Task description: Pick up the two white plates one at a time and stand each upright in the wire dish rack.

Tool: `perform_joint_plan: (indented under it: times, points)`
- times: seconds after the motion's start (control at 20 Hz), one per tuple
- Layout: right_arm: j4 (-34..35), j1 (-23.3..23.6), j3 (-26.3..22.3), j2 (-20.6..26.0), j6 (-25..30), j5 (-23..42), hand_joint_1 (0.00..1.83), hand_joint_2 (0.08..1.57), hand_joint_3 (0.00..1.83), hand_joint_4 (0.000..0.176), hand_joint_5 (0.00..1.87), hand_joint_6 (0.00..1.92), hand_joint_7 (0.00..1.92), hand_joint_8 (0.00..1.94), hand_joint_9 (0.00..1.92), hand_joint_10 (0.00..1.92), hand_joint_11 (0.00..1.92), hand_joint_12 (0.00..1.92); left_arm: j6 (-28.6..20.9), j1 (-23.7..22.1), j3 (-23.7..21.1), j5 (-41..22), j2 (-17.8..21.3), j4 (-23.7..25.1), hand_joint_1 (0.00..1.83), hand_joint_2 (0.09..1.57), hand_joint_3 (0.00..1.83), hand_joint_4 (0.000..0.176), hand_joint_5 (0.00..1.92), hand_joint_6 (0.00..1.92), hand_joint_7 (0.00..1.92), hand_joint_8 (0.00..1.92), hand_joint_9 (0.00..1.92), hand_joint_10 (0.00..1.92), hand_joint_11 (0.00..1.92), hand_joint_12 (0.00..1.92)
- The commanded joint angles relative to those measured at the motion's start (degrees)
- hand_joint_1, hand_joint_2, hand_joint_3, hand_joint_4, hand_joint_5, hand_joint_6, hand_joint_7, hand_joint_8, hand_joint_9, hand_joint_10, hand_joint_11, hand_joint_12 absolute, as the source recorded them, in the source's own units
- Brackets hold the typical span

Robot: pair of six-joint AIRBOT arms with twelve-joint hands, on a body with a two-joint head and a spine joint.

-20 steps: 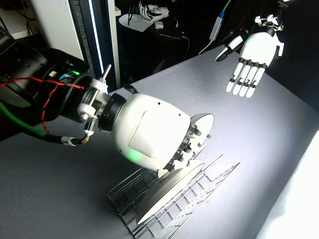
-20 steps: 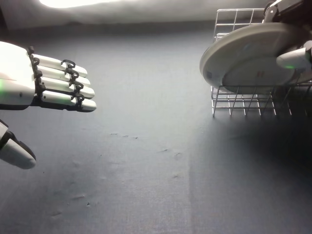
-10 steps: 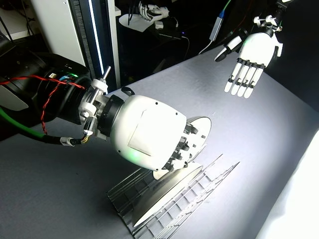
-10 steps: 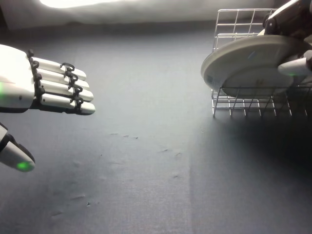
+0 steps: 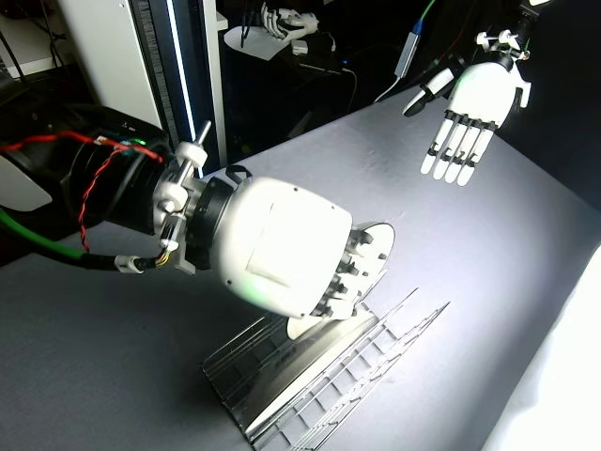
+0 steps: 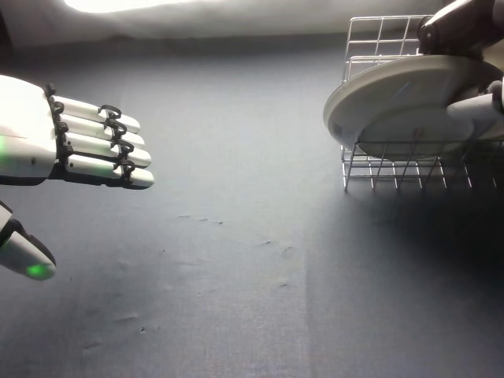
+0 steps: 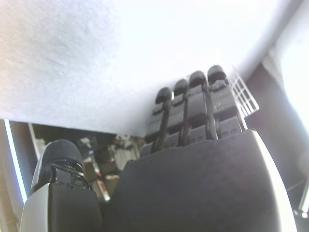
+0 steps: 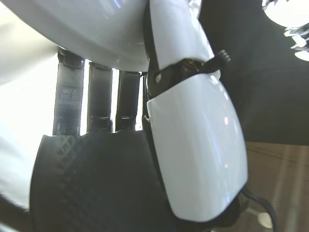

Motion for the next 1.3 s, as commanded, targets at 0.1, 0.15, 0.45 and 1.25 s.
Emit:
perform_joint_plan:
  times: [0.1, 0.15, 0.45, 1.25]
  points:
    - [-0.17, 0.95, 0.18, 0.34, 0.49, 8.21, 1.2, 1.17, 0.0, 0.0, 0.77, 1.3, 0.95, 1.05, 0.91, 0.29, 0.62, 1.1, -0.03, -0.2, 0.05, -0.72, 0.54, -3.59, 0.0, 1.06, 0.0, 0.0, 0.0, 0.0, 0.0, 0.0, 0.0, 0.0, 0.0, 0.0]
    - [-0.77, 0.87, 0.19, 0.36, 0.49, 8.19, 1.15, 1.19, 0.0, 0.0, 0.8, 1.23, 0.86, 0.52, 0.89, 0.21, 0.55, 1.11, -0.03, -0.2, 0.05, -0.72, 0.54, -3.59, 0.0, 1.06, 0.0, 0.0, 0.0, 0.0, 0.0, 0.0, 0.0, 0.0, 0.0, 0.0]
    - [-0.98, 0.75, 0.3, 0.4, 0.45, 8.22, 1.32, 1.09, 0.0, 0.0, 0.84, 0.05, 0.93, 0.01, 0.88, 0.04, 0.49, 1.05, -0.03, -0.07, -0.02, -0.72, 0.55, -3.59, 0.0, 1.06, 0.0, 0.0, 0.0, 0.0, 0.0, 0.0, 0.0, 0.0, 0.0, 0.0]
    - [-31.17, 5.67, -1.93, -0.18, 0.5, 18.27, 1.23, 1.04, 0.0, 0.0, 0.58, 0.0, 0.58, 0.0, 0.59, 0.0, 0.16, 1.16, 1.2, -1.08, -1.74, -1.98, 0.6, -3.59, 0.0, 1.06, 0.0, 0.0, 0.0, 0.0, 0.0, 0.0, 0.0, 0.0, 0.0, 0.0]
